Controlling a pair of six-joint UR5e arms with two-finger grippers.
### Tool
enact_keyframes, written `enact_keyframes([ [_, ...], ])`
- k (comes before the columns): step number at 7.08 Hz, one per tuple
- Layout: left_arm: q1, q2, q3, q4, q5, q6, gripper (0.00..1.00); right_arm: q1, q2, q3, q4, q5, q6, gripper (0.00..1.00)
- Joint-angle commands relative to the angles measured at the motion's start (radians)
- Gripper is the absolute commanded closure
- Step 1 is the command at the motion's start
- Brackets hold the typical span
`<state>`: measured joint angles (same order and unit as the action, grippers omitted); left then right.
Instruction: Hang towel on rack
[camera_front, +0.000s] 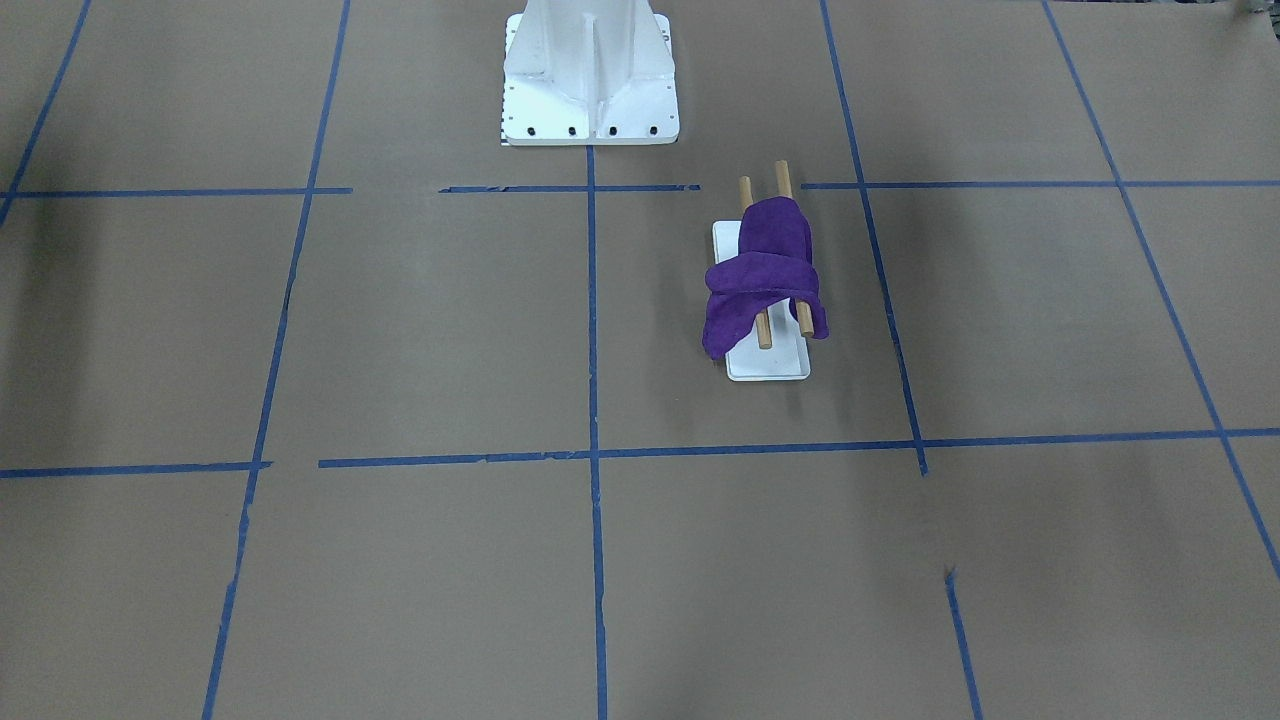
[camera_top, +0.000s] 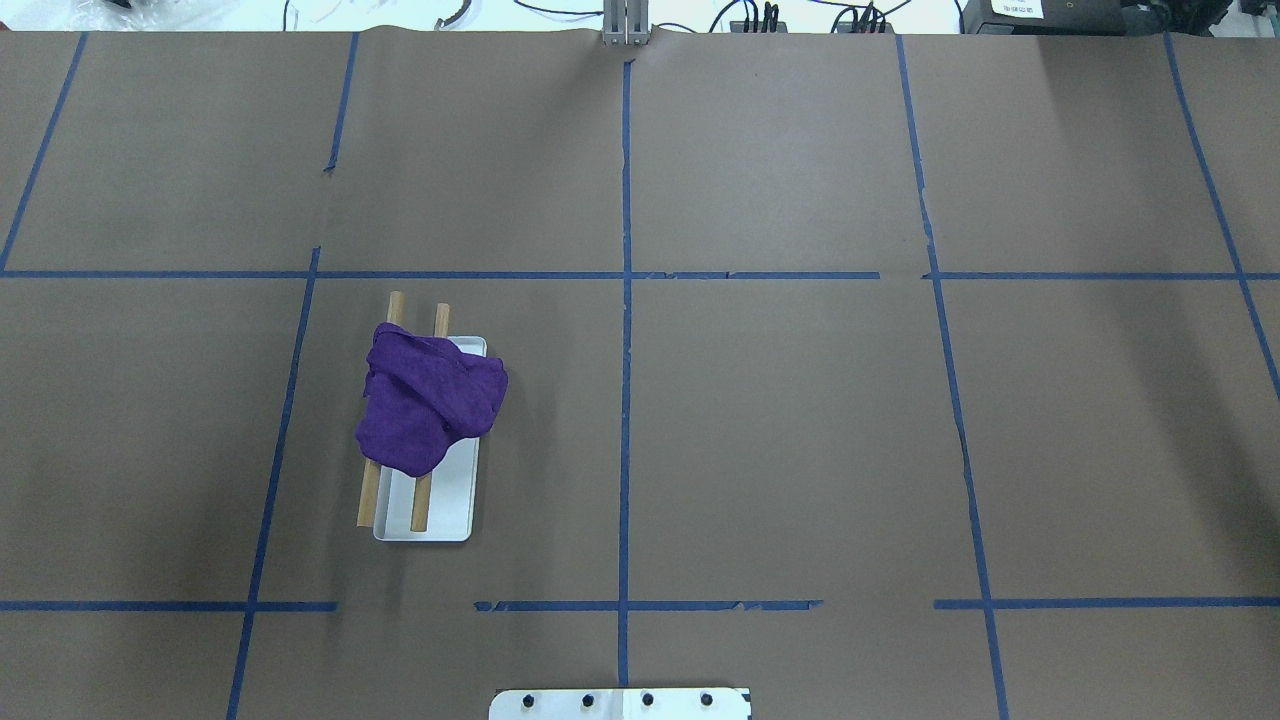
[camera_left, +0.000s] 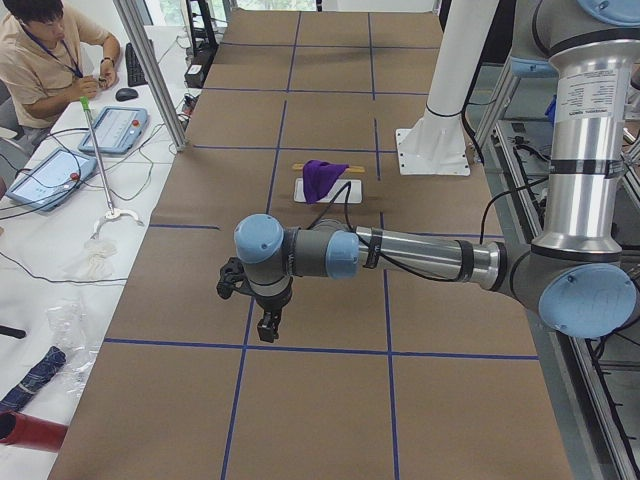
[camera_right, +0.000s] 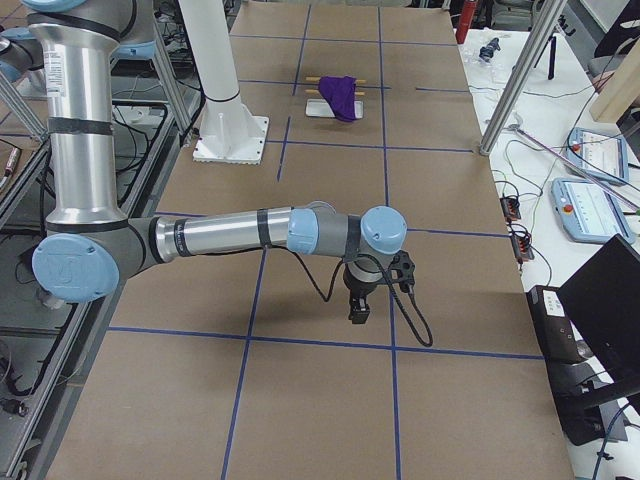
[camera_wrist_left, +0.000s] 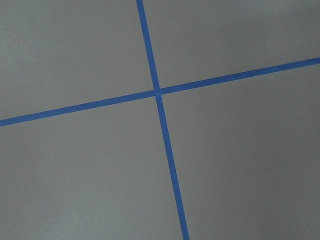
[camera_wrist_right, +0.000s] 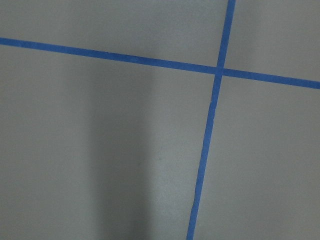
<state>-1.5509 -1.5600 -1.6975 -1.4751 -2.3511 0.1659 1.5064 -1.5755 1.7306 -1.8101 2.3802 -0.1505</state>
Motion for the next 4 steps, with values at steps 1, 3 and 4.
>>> enact_keyframes([
  [1, 0.000, -0.002, 0.002, -0.001, 0.001, -0.002, 0.00, 0.000, 0.000, 0.000, 0.000, 0.001, 0.000, 0.00],
  [3, 0.000, -0.002, 0.010, -0.001, 0.001, 0.000, 0.00, 0.000, 0.000, 0.000, 0.002, 0.007, 0.000, 0.00],
  [4, 0.000, -0.012, 0.024, -0.002, 0.001, 0.000, 0.00, 0.000, 0.000, 0.003, 0.002, 0.008, 0.000, 0.00],
])
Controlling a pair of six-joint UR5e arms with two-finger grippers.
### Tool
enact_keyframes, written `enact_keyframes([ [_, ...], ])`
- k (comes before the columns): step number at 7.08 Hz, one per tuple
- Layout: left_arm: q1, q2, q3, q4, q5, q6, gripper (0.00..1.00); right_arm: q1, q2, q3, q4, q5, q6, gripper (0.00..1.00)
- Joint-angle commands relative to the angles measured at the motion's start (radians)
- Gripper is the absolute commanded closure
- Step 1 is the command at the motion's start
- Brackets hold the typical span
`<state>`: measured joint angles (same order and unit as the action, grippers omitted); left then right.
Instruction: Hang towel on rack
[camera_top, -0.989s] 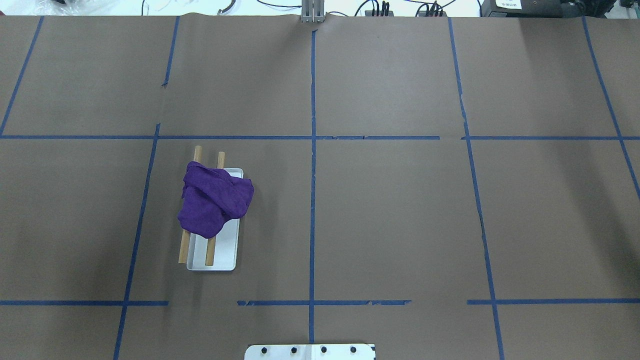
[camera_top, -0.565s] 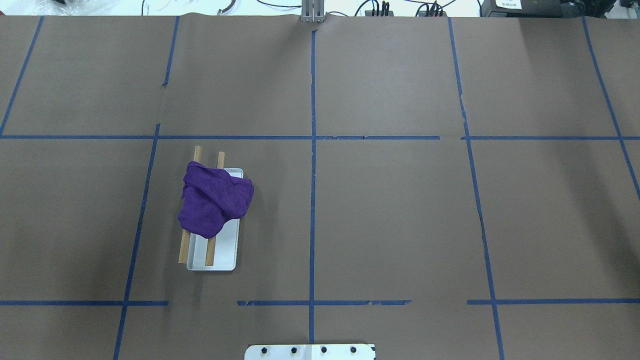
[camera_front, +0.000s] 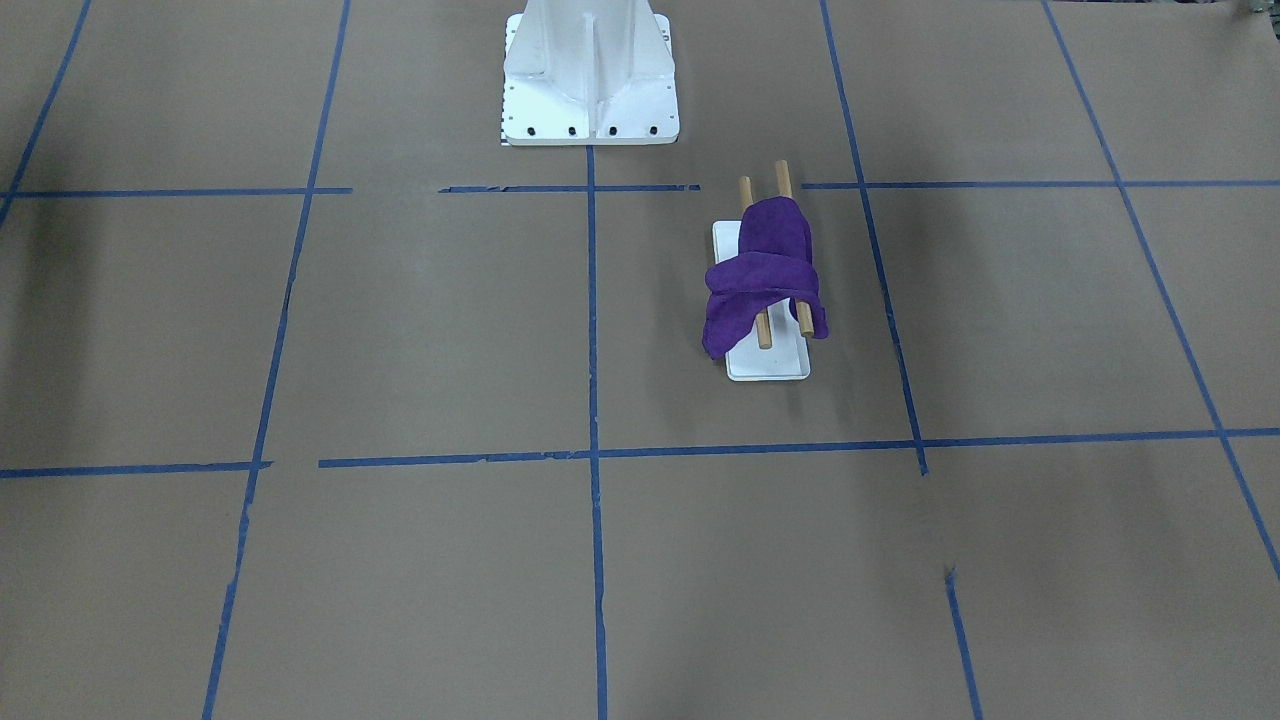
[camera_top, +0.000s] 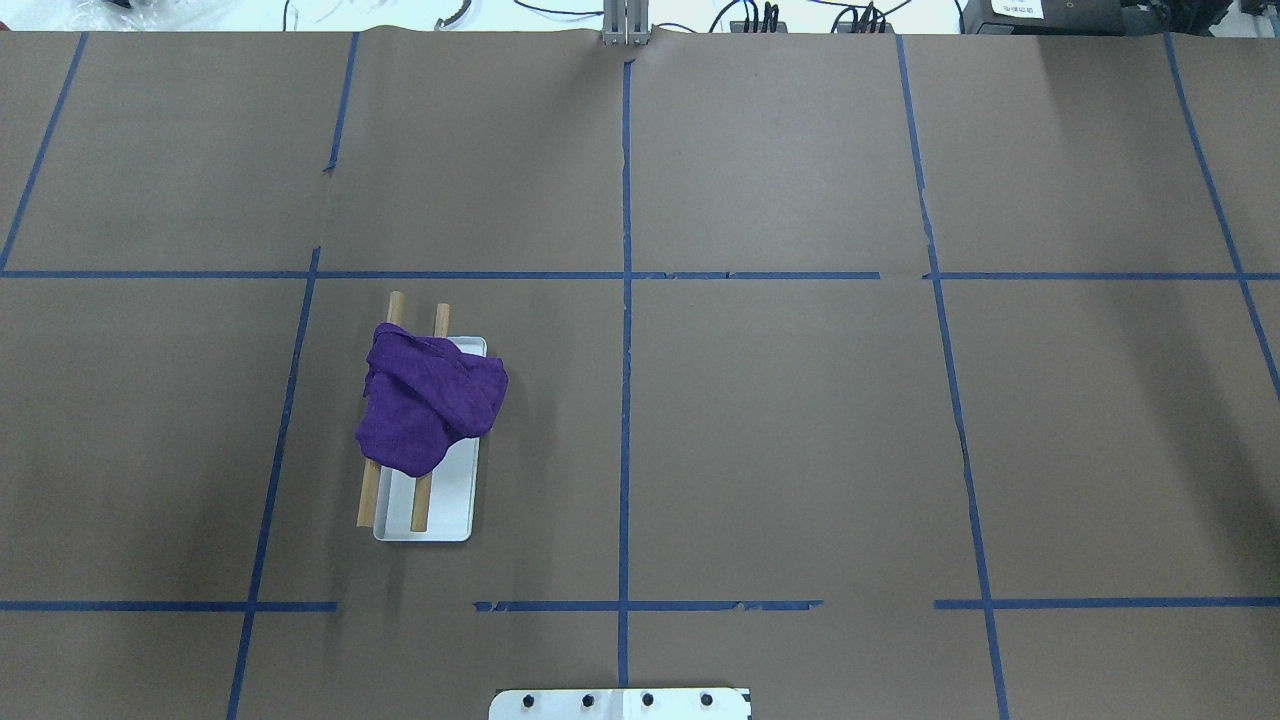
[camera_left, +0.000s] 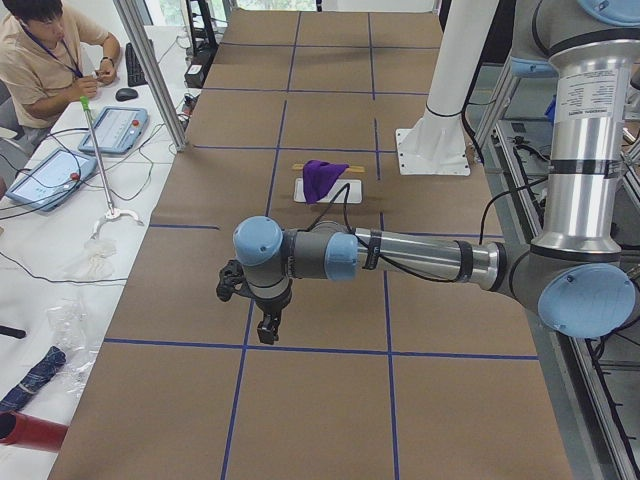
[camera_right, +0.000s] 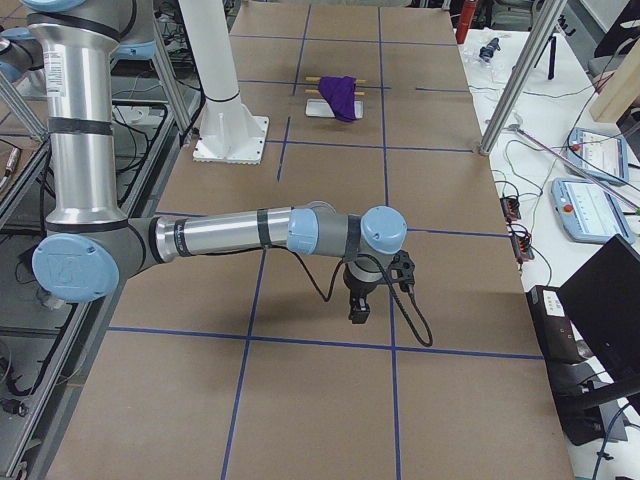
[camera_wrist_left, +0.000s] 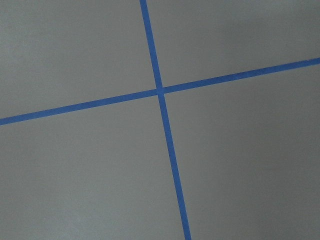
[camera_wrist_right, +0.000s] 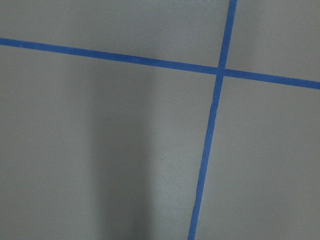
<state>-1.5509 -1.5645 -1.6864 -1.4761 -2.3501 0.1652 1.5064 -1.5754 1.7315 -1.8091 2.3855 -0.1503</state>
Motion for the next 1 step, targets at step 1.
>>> enact_keyframes([
  [1, 0.000, -0.018, 0.011, -0.001, 0.000, -0.001, 0.00, 0.000, 0.000, 0.000, 0.001, 0.003, -0.002, 0.00],
])
